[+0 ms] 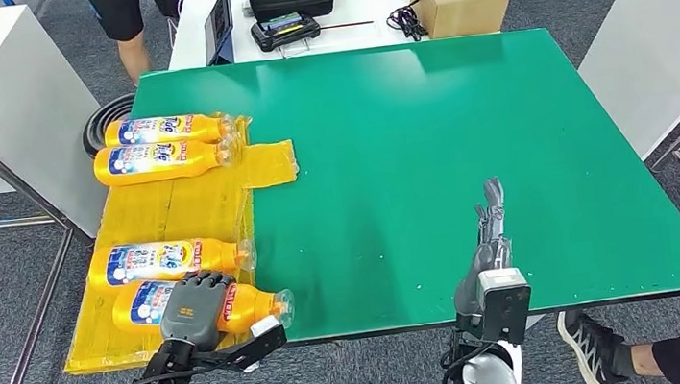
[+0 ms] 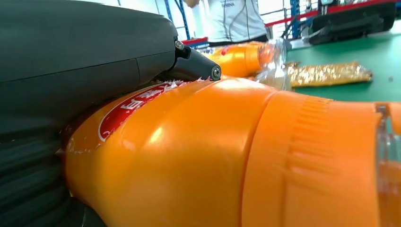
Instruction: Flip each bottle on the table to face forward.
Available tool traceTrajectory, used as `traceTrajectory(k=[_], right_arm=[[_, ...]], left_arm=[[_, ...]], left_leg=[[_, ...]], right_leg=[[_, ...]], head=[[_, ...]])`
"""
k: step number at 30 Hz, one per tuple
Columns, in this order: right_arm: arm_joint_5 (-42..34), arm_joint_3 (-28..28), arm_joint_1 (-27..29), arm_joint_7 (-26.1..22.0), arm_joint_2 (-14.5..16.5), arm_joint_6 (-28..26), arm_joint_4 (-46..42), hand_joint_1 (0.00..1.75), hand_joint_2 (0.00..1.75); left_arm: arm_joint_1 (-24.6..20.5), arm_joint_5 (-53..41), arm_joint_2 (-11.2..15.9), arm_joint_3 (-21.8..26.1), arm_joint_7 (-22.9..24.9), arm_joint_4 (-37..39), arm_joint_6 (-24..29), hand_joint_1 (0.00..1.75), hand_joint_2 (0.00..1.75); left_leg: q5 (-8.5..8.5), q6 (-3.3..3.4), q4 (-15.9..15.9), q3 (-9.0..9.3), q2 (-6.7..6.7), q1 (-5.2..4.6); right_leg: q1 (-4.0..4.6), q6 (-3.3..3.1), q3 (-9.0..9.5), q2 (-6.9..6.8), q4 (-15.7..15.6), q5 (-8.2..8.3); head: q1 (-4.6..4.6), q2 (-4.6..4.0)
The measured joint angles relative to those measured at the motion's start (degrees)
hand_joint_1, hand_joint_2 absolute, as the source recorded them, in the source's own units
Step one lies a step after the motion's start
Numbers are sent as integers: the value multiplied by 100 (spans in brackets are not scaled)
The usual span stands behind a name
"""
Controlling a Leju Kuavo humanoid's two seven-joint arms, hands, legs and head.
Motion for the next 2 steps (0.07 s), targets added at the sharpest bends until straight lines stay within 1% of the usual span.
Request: traceTrajectory(k=[2], right_arm=[[12, 3, -12, 3, 0, 8, -1, 0, 0]], left_arm=[[-18, -10, 0, 1, 14, 48, -23, 175, 175]], left_leg=[[0, 0, 0, 0, 0, 0]], right_leg=[[0, 0, 1, 0, 0, 0]], head=[[1, 0]])
